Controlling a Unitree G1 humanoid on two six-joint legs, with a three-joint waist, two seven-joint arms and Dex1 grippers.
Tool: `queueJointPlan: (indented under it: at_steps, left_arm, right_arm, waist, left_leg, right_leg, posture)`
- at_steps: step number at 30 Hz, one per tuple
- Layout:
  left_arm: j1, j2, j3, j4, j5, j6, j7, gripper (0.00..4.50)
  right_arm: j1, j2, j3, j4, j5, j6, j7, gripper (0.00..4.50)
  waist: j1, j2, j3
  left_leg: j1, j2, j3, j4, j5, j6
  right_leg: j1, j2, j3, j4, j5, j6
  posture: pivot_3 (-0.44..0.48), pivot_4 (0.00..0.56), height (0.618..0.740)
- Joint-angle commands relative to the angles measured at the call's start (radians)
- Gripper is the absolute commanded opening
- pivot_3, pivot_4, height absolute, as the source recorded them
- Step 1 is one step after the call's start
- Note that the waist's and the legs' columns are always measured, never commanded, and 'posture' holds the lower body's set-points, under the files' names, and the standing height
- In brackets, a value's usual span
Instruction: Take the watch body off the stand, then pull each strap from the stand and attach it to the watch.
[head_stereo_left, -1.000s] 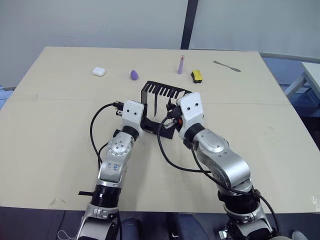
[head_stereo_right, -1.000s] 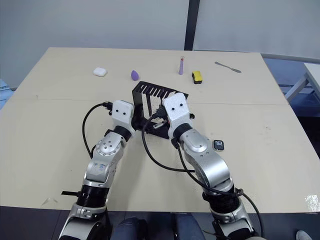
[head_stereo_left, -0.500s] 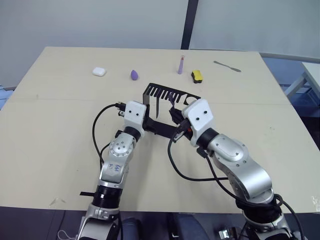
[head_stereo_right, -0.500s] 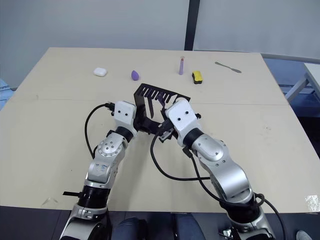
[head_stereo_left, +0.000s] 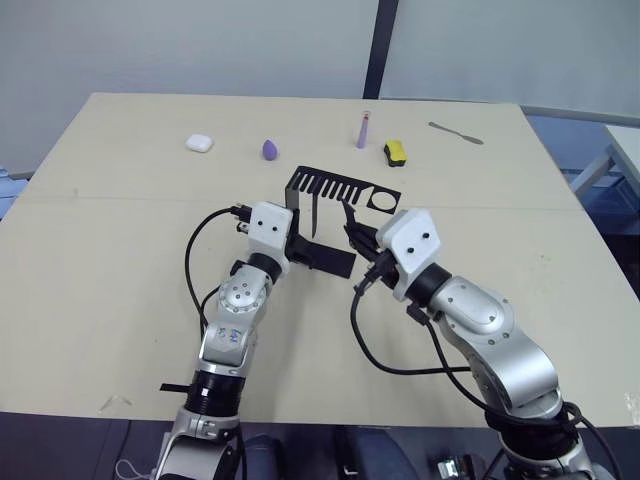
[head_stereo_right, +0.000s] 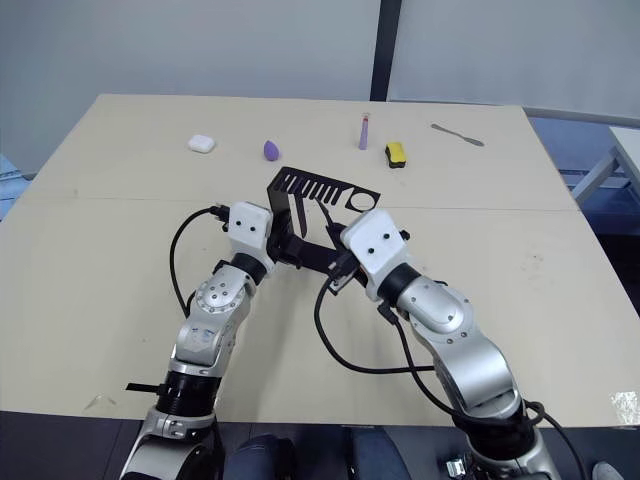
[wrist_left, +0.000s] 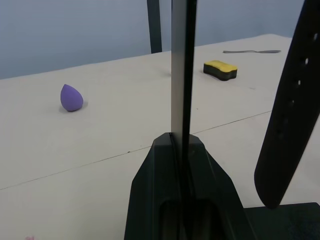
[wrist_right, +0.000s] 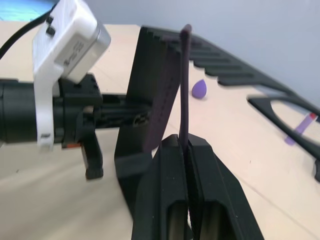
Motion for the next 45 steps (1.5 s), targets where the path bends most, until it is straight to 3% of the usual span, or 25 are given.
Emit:
queueJointPlan:
  at_steps: [1, 4, 9, 10, 17, 20, 22, 25, 29, 35, 45]
  left_arm:
    - [0.012, 0.007, 0.006, -0.052, -0.017, 0.033, -0.02, 0.62]
    - [0.027, 0.022, 0.034, -0.107, -0.072, 0.072, -0.063, 1.84]
    - [0.063, 0.156, 0.137, -0.242, -0.247, 0.183, -0.243, 4.33]
    - [0.068, 0.194, 0.165, -0.258, -0.309, 0.221, -0.302, 4.43]
    - [0.124, 0.493, 0.269, -0.314, -0.766, 0.511, -0.753, 4.43]
    - [0.096, 0.525, 0.264, -0.298, -0.93, 0.619, -0.831, 4.43]
    - [0.065, 0.493, 0.242, -0.28, -1.009, 0.647, -0.86, 4.43]
    - [0.016, 0.406, 0.185, -0.238, -1.017, 0.626, -0.852, 3.59]
    - [-0.012, 0.37, 0.15, -0.207, -1.013, 0.636, -0.83, 1.74]
    - [-0.027, 0.327, 0.12, -0.175, -1.033, 0.639, -0.823, 1.74]
    - [-0.085, 0.291, 0.135, -0.162, -1.092, 0.706, -0.773, 1.74]
  right_arm:
    - [0.023, -0.019, -0.076, -0.06, 0.086, -0.008, 0.065, 0.0]
    - [0.039, -0.03, -0.119, -0.048, 0.148, 0.002, 0.098, 0.0]
    - [0.061, -0.067, -0.182, -0.017, 0.273, 0.012, 0.184, 0.0]
    - [0.066, -0.078, -0.189, -0.017, 0.297, 0.015, 0.206, 0.0]
    - [0.089, -0.136, -0.229, -0.009, 0.512, 0.095, 0.31, 0.0]
    - [0.075, -0.143, -0.246, 0.016, 0.627, 0.159, 0.321, 0.0]
    - [0.055, -0.125, -0.265, 0.045, 0.735, 0.207, 0.304, 0.0]
    - [0.024, -0.103, -0.281, 0.088, 0.881, 0.268, 0.277, 0.0]
    - [0.0, -0.109, -0.297, 0.114, 1.005, 0.311, 0.254, 0.0]
    - [-0.036, -0.128, -0.294, 0.13, 1.099, 0.334, 0.222, 0.0]
    - [-0.028, -0.159, -0.257, 0.116, 1.079, 0.324, 0.226, 0.0]
  waist:
    - [-0.004, 0.0, 0.0]
    - [-0.006, 0.0, 0.0]
    - [-0.007, 0.0, 0.0]
    - [-0.007, 0.0, 0.0]
    - [-0.01, 0.0, 0.001]
    - [-0.006, 0.0, 0.001]
    - [-0.004, 0.0, 0.001]
    - [-0.003, 0.0, 0.001]
    - [-0.011, 0.0, 0.001]
    - [-0.009, 0.0, 0.001]
    - [-0.009, 0.0, 0.001]
  left_leg:
    - [0.0, 0.0, 0.0, 0.0, 0.0, 0.0]
    - [0.0, 0.0, 0.0, -0.001, 0.0, 0.0]
    - [0.001, 0.0, 0.0, -0.002, 0.0, -0.001]
    - [0.001, 0.0, 0.0, -0.002, 0.0, -0.001]
    - [0.0, 0.0, 0.0, -0.003, 0.0, -0.001]
    - [0.0, 0.0, -0.001, -0.004, 0.0, -0.001]
    - [0.0, 0.0, -0.002, -0.003, 0.0, 0.0]
    - [0.0, -0.001, -0.003, -0.002, 0.0, 0.001]
    - [0.0, -0.001, -0.003, -0.003, 0.0, 0.001]
    - [-0.001, -0.001, -0.003, -0.005, 0.0, 0.001]
    - [-0.001, -0.001, -0.003, -0.005, 0.0, 0.001]
  right_leg:
    - [0.0, 0.0, 0.0, 0.0, 0.0, 0.0]
    - [0.0, 0.001, 0.0, 0.0, 0.0, 0.0]
    - [0.0, 0.001, 0.0, 0.0, 0.0, 0.0]
    - [0.0, 0.001, 0.0, 0.0, 0.0, 0.0]
    - [0.0, 0.0, 0.0, -0.002, 0.0, 0.0]
    - [0.0, -0.001, -0.001, -0.003, 0.0, -0.001]
    - [0.001, -0.001, -0.001, -0.003, 0.0, -0.001]
    - [0.003, -0.002, -0.002, -0.003, 0.0, 0.0]
    - [0.001, -0.001, -0.001, -0.004, 0.0, 0.0]
    - [0.0, -0.001, -0.001, -0.005, 0.0, 0.0]
    - [0.0, -0.001, -0.001, -0.005, 0.0, 0.0]
  posture:
    - [0.0, 0.15, 0.74]
    - [0.0, 0.15, 0.74]
    - [0.0, 0.15, 0.74]
    - [0.0, 0.15, 0.74]
    - [0.0, 0.15, 0.74]
    - [0.0, 0.15, 0.74]
    - [0.0, 0.15, 0.74]
    - [0.0, 0.15, 0.74]
    - [0.0, 0.15, 0.74]
    - [0.0, 0.15, 0.74]
    - [0.0, 0.15, 0.74]
